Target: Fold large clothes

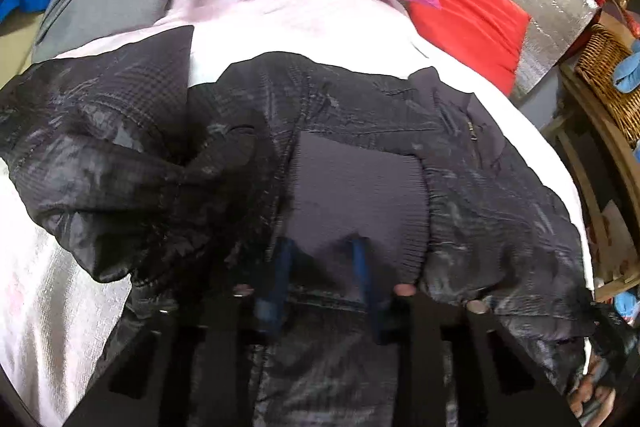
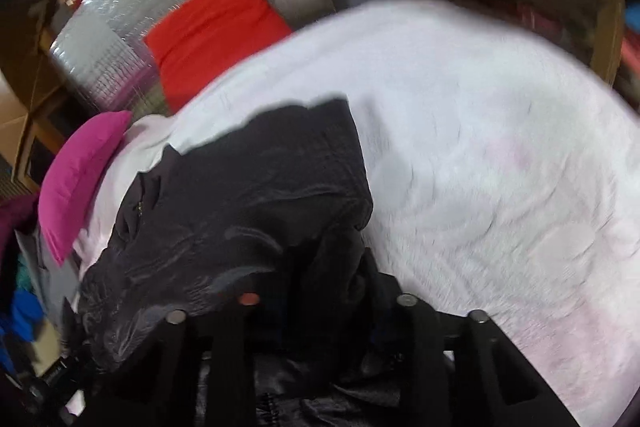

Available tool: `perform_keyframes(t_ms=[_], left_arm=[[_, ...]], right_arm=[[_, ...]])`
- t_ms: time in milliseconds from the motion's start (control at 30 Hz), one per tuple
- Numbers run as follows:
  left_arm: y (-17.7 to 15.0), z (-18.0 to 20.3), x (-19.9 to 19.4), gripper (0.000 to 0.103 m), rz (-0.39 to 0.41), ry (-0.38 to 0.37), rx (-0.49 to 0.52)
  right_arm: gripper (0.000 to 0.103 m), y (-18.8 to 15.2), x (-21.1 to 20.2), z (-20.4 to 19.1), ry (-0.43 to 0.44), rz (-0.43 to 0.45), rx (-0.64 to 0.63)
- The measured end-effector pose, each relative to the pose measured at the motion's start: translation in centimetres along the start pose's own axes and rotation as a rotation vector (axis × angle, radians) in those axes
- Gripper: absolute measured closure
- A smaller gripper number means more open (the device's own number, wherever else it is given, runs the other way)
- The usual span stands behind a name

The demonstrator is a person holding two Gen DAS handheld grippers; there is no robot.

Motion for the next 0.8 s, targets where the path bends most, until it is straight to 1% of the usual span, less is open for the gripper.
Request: perform_keyframes(t_ms=[33, 100, 133, 167, 233, 333, 367, 400, 433, 467, 500, 533, 567, 600, 633, 667, 700, 733, 800], left_arm=[[0.0, -0.2, -0.1, 0.080, 0.006, 0.007, -0.005], [0.1, -0.4, -0.1, 0.084, 0.010, 0.019, -0.003], [0.0, -0.4, 0.0, 0.085, 0.007, 0.030, 0.005], [0.0, -0.3, 0.2, 0.086, 0.004, 0.035, 0.010], [-0.1, -0.3, 0.0, 0.087, 0.005, 0.040, 0.019], [0.1, 0.0, -0.2, 0.087, -0.001, 0.035, 0.021], [0.1, 0.0, -0.5, 0.087, -0.003, 0.029, 0.022], [0.1, 0.0, -0.9, 0.087, -0.003, 0.016, 0.028], [0.0, 0.1, -1.2, 0.087, 0.000, 0.011, 0.036], [0.0, 0.2, -1.6, 0.087, 0.005, 0.007, 0.046], [0.0, 0.3, -2.4, 0.087, 0.020, 0.001, 0.061], [0.1, 0.2, -3.0, 0.087, 0.029, -0.002, 0.067], [0.2, 0.2, -3.6, 0.086, 0.042, -0.007, 0.070], [0.4, -0.1, -4.5, 0.083, 0.061, -0.019, 0.069], [0.6, -0.4, -5.0, 0.075, 0.070, -0.022, 0.063], [0.9, -0.9, -5.6, 0.068, 0.080, -0.019, 0.054], [1.2, -1.7, -6.3, 0.057, 0.099, -0.009, 0.035], [1.6, -2.7, -6.9, 0.052, 0.120, 0.003, 0.015], [2.6, -5.0, -8.3, 0.051, 0.165, 0.034, -0.029]], right_arm=[[0.074, 0.2, -0.6, -0.3, -0.001, 0.024, -0.011], [0.075, 0.3, -1.3, -0.7, -0.012, 0.061, -0.043], [0.075, 0.1, -1.0, -0.7, -0.032, 0.047, -0.061], [0.075, -0.4, -0.2, -0.3, -0.062, 0.012, -0.072], [0.074, -0.9, 0.9, 0.0, -0.078, -0.033, -0.074], [0.069, -0.2, -0.1, -0.1, -0.076, -0.008, -0.062], [0.059, 0.1, -0.7, 0.0, -0.082, 0.006, -0.043], [0.044, 0.4, -1.2, 0.1, -0.096, 0.024, -0.034], [0.038, 0.7, -1.6, 0.0, -0.106, 0.050, -0.031], [0.034, 1.1, -2.5, 0.1, -0.113, 0.090, -0.027], [0.034, 1.6, -3.8, 0.1, -0.123, 0.152, -0.022], [0.034, 2.0, -4.8, 0.0, -0.123, 0.193, -0.022], [0.034, 2.1, -5.7, -0.3, -0.106, 0.225, -0.020], [0.034, 2.2, -6.3, -0.8, -0.079, 0.243, -0.015], [0.034, 2.1, -6.7, -1.4, -0.037, 0.251, -0.012], [0.034, 1.8, -7.0, -2.3, 0.005, 0.245, -0.021], [0.034, 1.5, -7.0, -3.2, 0.040, 0.238, -0.035], [0.034, 1.2, -7.1, -4.1, 0.070, 0.232, -0.048], [0.034, 0.1, -7.3, -5.6, 0.137, 0.212, -0.075]])
Point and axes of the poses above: each gripper's, at about its wrist camera, not at the fingertips, and x roughly the way its jaws point, z to its right, y to its top, the point moved 5 cm from there along x, roughly the way its jaws point, and after that the axes turned 7 degrees about z, right-handed, at the moved point
